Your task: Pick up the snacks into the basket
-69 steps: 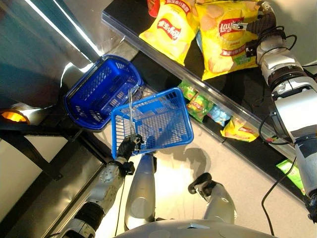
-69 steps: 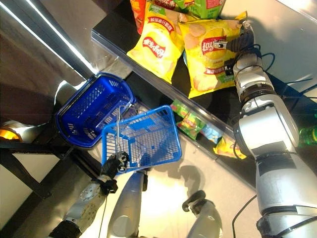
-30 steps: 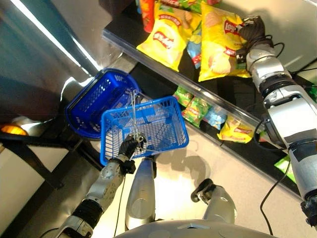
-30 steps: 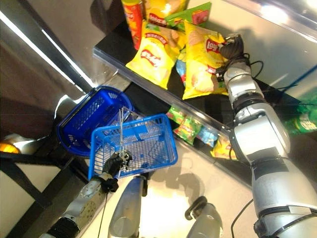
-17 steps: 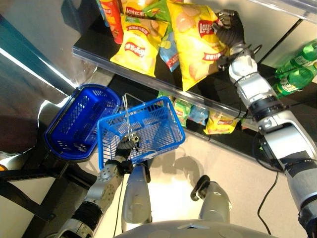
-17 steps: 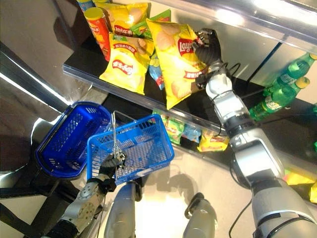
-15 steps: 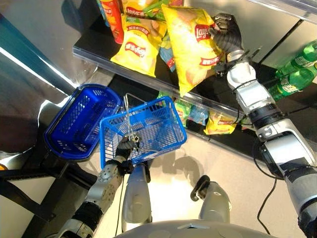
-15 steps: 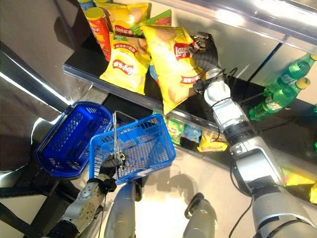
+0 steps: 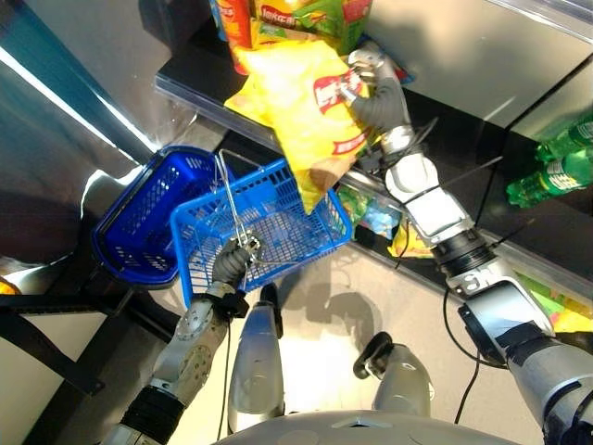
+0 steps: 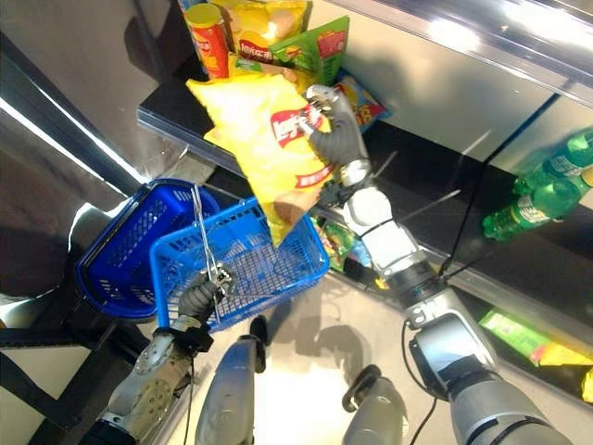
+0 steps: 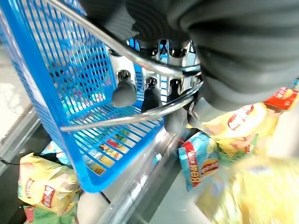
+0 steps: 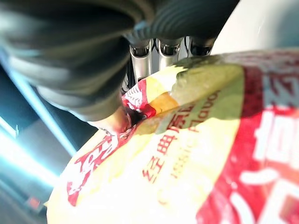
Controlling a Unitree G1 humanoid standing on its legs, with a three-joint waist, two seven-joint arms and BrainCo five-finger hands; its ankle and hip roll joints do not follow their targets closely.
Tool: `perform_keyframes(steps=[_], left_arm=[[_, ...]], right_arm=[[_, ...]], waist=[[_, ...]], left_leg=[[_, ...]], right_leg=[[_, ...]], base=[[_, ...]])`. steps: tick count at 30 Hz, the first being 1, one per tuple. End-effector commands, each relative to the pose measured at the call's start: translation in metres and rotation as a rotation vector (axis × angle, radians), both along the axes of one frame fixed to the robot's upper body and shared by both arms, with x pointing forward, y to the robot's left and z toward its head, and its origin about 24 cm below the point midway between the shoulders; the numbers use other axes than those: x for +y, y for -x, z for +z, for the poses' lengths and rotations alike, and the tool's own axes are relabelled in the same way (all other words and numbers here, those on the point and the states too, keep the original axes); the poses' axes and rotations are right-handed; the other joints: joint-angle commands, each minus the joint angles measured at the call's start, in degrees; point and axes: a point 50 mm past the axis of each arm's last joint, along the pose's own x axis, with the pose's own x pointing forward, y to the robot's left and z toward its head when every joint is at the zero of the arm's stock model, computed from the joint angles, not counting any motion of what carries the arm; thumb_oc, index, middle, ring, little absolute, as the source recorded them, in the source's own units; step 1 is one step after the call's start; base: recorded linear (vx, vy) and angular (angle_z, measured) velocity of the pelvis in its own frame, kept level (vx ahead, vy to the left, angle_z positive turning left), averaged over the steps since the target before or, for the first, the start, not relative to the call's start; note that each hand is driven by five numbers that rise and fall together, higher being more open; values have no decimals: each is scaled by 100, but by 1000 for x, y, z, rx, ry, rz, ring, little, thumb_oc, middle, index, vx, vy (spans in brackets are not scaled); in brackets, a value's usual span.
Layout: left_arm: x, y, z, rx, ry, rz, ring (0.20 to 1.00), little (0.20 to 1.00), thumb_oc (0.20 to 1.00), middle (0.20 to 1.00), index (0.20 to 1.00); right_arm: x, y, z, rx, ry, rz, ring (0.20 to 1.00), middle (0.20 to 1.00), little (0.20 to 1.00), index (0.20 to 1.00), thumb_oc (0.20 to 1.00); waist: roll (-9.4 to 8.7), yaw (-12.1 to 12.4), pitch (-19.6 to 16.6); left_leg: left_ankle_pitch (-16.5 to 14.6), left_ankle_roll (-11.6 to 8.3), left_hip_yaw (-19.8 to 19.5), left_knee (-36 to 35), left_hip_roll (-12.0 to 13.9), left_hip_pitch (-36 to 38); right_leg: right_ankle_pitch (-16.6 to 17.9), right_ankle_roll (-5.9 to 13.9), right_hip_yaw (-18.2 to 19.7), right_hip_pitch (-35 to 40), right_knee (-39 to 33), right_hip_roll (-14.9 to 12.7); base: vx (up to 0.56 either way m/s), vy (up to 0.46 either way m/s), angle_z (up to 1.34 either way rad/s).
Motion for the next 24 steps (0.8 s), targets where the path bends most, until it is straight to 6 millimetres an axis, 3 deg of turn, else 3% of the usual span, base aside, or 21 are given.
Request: perform_keyframes(steps=[1, 2, 3, 4, 5, 6, 10, 15, 20, 24], left_arm=[[-16, -2, 70, -357, 123, -96, 200, 200, 200, 200, 200], [-20, 0, 72, -359, 165, -116, 200, 200, 200, 200, 200], [-23, 0, 74, -361, 192, -127, 200, 200, 200, 200, 200], [-22, 0, 74, -360, 192, -125, 200, 200, 200, 200, 200], [-24, 2, 77, -366, 214, -135, 200, 200, 200, 200, 200], [-28, 3, 80, -370, 248, -152, 200, 200, 200, 200, 200], [-36, 5, 88, -393, 283, -205, 200, 200, 200, 200, 200], [-43, 8, 93, -402, 315, -255, 200, 200, 200, 200, 200], [-55, 11, 96, -387, 370, -331, 200, 200, 200, 200, 200], [-66, 14, 104, -398, 412, -418, 200, 200, 200, 200, 200]], right_arm=[[17, 13, 28, -152, -3, 100, 200, 200, 200, 200, 200], [29, 10, 19, -111, 25, 122, 200, 200, 200, 200, 200], [34, 9, 15, -95, 34, 130, 200, 200, 200, 200, 200], [34, 9, 15, -94, 34, 132, 200, 200, 200, 200, 200], [40, 8, 12, -88, 52, 131, 200, 200, 200, 200, 200], [47, 2, 4, -46, 60, 119, 200, 200, 200, 200, 200], [66, -4, -9, 32, 83, 126, 200, 200, 200, 200, 200], [93, -8, -9, 57, 137, 143, 200, 200, 200, 200, 200], [105, -11, -11, 60, 206, 111, 200, 200, 200, 200, 200], [107, -18, -25, 30, 394, 33, 200, 200, 200, 200, 200]], waist=[[62, 117, -102], [76, 162, -98], [81, 177, -87], [81, 176, -92], [97, 190, -82], [125, 235, -79], [174, 322, -72], [225, 458, -74], [260, 586, -75], [293, 690, -84]], left_leg=[[-388, 158, 104, 177, -76, 258], [-541, 99, 46, 251, -70, 307], [-396, 164, 93, 202, -86, 261], [-541, 101, 44, 262, -75, 304], [-399, 165, 94, 209, -89, 258], [-560, 104, 39, 297, -85, 292], [-529, 105, 2, 263, -109, 287], [-502, 111, -55, 233, -153, 270], [-473, 127, -102, 208, -209, 244], [-455, 135, -176, 178, -259, 228]], right_leg=[[314, 170, -166, 198, 80, -13], [195, 259, -97, 229, 166, -3], [303, 167, -180, 207, 95, -20], [198, 257, -103, 232, 164, -6], [299, 166, -196, 212, 105, -27], [176, 259, -121, 235, 201, -17], [182, 260, -154, 248, 209, -34], [188, 259, -212, 271, 204, -33], [208, 271, -260, 277, 215, -36], [216, 293, -313, 296, 207, -48]], base=[[66, -21, 4], [-1, -2, 3], [65, -19, 5], [-72, 13, 7], [61, -26, 11], [-9, -15, 9], [13, -10, 3], [-4, -10, 8], [-1, -9, 7], [5, -4, 15]])
